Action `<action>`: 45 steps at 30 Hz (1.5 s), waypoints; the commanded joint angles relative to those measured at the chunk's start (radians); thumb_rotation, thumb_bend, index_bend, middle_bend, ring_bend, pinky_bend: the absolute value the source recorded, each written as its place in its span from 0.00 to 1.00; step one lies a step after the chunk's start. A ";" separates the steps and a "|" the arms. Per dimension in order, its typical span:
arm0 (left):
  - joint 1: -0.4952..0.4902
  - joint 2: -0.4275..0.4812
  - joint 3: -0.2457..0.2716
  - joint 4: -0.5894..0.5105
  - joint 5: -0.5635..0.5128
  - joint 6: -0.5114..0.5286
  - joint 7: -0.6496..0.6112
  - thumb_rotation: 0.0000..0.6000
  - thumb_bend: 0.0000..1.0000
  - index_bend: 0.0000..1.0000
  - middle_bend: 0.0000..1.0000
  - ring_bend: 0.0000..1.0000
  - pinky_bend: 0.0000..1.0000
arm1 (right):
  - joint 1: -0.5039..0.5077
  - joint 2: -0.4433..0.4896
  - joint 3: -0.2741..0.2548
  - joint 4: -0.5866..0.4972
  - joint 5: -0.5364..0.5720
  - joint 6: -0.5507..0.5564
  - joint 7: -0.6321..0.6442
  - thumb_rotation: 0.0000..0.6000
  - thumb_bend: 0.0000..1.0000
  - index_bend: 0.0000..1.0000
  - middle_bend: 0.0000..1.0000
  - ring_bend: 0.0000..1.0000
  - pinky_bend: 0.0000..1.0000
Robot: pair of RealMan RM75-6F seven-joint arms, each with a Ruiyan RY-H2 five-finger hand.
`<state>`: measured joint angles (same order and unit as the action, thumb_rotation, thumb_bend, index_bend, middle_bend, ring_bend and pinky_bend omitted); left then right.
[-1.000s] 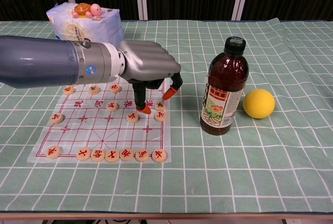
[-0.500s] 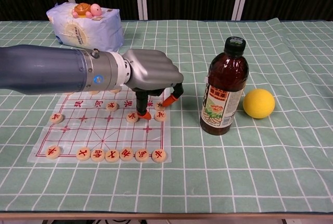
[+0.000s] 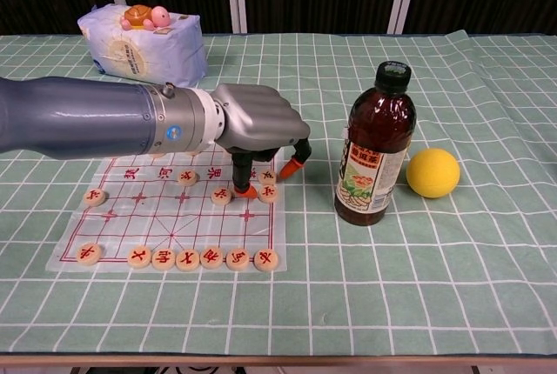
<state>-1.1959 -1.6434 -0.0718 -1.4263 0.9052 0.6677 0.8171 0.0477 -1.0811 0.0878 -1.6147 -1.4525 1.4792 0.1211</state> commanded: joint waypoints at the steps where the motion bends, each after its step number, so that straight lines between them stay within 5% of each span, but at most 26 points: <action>1: -0.008 -0.004 0.005 -0.002 -0.010 0.009 0.003 1.00 0.18 0.47 1.00 1.00 1.00 | 0.000 0.000 0.000 0.000 0.000 0.000 0.000 1.00 0.27 0.00 0.00 0.00 0.00; 45: -0.066 -0.037 0.074 0.008 -0.097 0.063 0.000 1.00 0.27 0.52 1.00 1.00 1.00 | -0.001 0.003 0.002 -0.007 -0.001 0.002 0.012 1.00 0.27 0.00 0.00 0.00 0.00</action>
<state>-1.2621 -1.6800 0.0021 -1.4179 0.8085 0.7300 0.8178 0.0463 -1.0776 0.0901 -1.6220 -1.4532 1.4815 0.1330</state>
